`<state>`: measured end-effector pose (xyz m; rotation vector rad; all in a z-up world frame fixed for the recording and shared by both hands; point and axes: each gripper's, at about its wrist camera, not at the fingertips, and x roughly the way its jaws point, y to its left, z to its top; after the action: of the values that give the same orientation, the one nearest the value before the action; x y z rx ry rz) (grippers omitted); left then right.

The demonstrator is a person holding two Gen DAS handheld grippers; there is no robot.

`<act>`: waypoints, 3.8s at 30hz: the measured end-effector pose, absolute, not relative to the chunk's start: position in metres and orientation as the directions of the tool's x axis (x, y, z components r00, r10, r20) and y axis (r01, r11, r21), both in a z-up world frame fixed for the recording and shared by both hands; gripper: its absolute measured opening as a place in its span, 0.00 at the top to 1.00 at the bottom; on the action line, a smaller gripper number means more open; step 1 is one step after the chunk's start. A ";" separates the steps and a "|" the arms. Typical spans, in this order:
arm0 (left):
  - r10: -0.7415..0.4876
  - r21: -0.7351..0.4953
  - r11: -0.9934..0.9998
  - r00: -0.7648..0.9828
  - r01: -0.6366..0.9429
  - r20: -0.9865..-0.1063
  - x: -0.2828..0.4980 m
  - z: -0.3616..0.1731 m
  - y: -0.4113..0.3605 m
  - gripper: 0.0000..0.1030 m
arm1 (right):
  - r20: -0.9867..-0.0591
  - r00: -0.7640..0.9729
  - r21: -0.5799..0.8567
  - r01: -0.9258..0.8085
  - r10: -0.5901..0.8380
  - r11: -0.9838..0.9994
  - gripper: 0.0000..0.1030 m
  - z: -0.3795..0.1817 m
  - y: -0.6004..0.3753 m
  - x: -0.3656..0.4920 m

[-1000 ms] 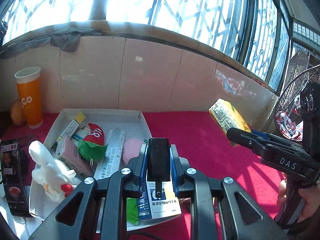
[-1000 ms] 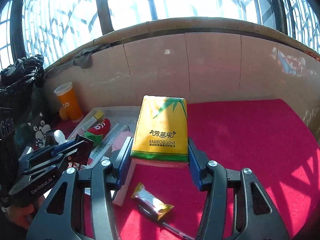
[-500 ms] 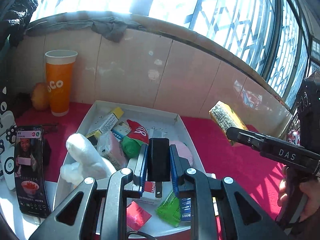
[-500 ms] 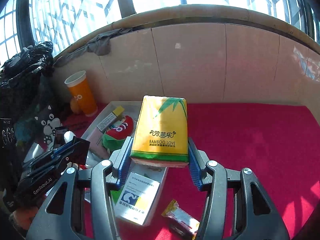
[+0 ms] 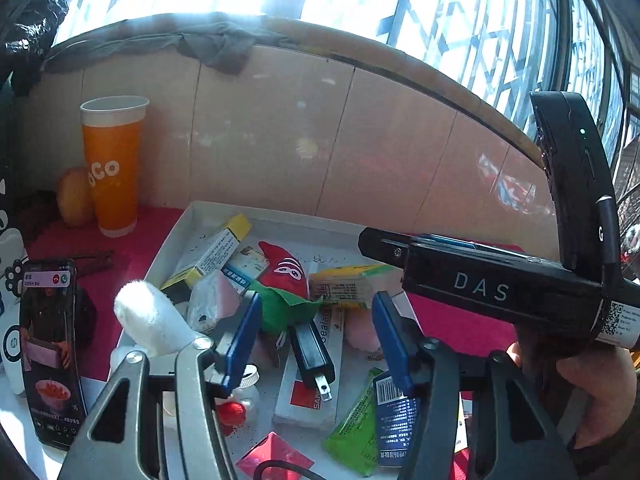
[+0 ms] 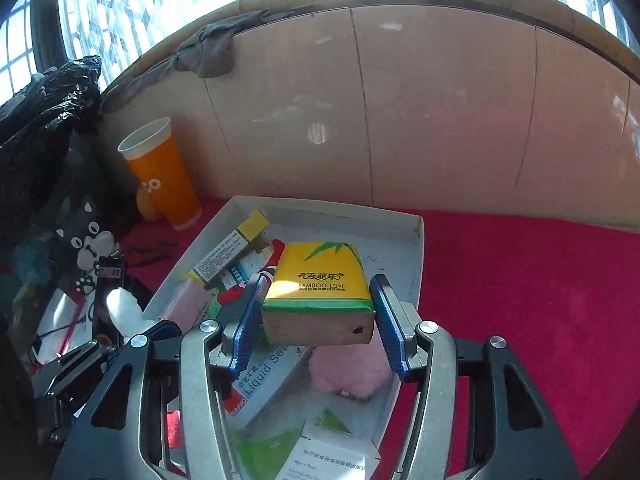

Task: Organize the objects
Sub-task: 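Lower both items into the tray and open both tools, then move both open tools toward the snack bar and black pen, then grasp the wrapped snack bar with the left tool while the right tool grasps the black pen, then carry the snack bar and pen with both tools over the tray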

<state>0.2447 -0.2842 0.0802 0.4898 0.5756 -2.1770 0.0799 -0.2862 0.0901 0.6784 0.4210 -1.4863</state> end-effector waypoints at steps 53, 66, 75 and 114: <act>-0.229 0.283 -0.959 -0.516 -0.028 -0.826 0.086 0.043 -0.145 0.01 | -0.762 0.191 0.201 0.978 -0.618 0.055 0.92 -0.007 -0.024 -0.054; -0.111 0.118 -0.993 -0.341 0.000 -0.934 0.052 0.015 -0.172 0.39 | -0.623 0.154 0.414 0.897 -0.767 -0.156 0.92 0.004 0.029 -0.123; -0.129 0.118 -0.992 -0.381 0.053 -0.916 0.069 0.021 -0.158 0.82 | -0.625 0.139 0.388 0.909 -0.768 -0.151 0.92 0.009 0.022 -0.109; -0.268 0.000 -0.935 -0.709 0.354 -0.652 0.131 0.095 -0.131 0.81 | -0.653 -0.038 0.089 0.988 -0.757 -0.126 0.93 0.067 -0.023 -0.050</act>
<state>0.1309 -0.1314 0.0954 0.9720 0.1775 -2.6228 -0.0503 -0.0228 0.0670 0.6639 0.4569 -1.5849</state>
